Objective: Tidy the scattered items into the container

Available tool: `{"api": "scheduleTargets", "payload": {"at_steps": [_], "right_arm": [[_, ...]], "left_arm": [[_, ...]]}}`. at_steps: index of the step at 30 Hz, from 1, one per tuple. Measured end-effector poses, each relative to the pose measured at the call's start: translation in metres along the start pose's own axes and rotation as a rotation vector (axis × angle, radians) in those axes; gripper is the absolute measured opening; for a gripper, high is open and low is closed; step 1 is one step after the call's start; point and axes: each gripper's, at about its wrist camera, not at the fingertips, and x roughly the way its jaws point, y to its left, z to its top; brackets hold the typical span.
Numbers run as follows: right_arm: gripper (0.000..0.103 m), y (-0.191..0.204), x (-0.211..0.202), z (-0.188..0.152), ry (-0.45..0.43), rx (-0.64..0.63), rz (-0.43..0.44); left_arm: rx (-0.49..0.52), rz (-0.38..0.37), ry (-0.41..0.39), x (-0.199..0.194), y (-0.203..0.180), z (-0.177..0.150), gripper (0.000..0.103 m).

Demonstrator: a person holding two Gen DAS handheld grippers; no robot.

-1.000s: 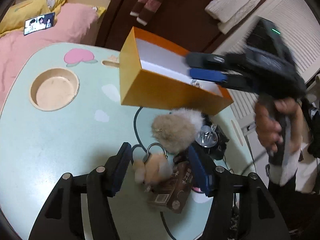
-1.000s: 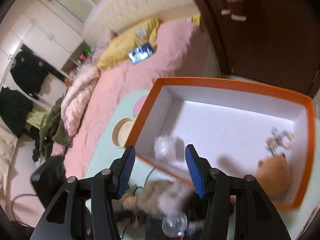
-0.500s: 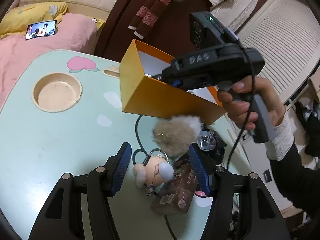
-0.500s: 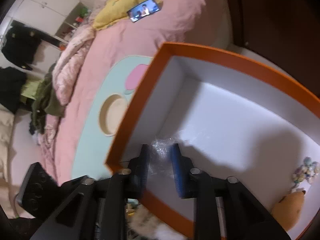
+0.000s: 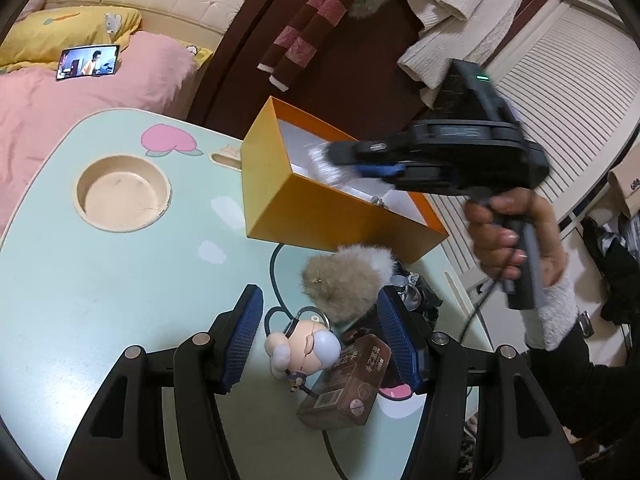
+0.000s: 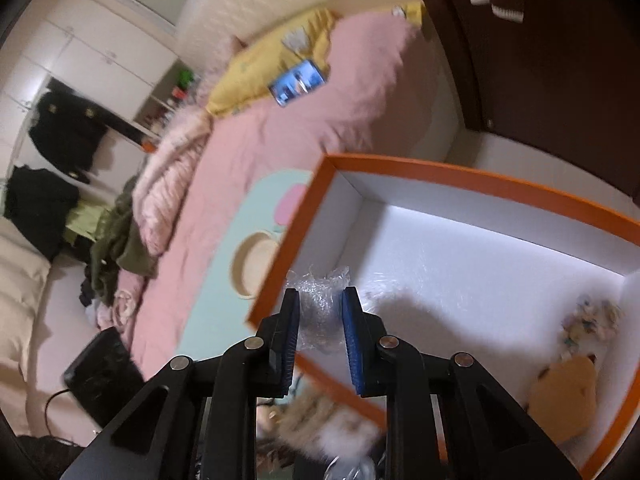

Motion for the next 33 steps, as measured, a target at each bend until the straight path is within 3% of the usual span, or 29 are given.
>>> {"api": "scheduleTargets", "payload": {"at_steps": [7, 15, 18, 21, 27, 30, 33], "right_arm": [[0.02, 0.013, -0.042, -0.051, -0.102, -0.007, 0.03], [0.022, -0.007, -0.059, -0.112, -0.131, 0.069, 0.027], [0.023, -0.017, -0.058, -0.131, -0.147, 0.091, -0.015], [0.033, -0.021, -0.056, -0.146, -0.179, 0.111, 0.005], [0.045, -0.011, -0.056, -0.166, -0.278, 0.038, -0.081], [0.054, -0.005, -0.051, -0.173, -0.283, -0.014, -0.106], [0.056, 0.002, -0.047, -0.178, -0.258, -0.052, -0.191]], "left_arm": [[-0.017, 0.022, -0.002, -0.003, 0.005, 0.0, 0.06], [0.009, 0.044, -0.011, -0.007, -0.002, 0.004, 0.06], [0.034, 0.043, -0.005, -0.006, -0.01, 0.007, 0.06], [0.057, 0.049, -0.002, -0.006, -0.019, 0.01, 0.06], [0.085, 0.054, 0.018, 0.0, -0.033, 0.013, 0.06], [0.095, 0.053, 0.024, 0.003, -0.038, 0.011, 0.06], [0.102, 0.055, 0.027, 0.005, -0.043, 0.012, 0.06]]}}
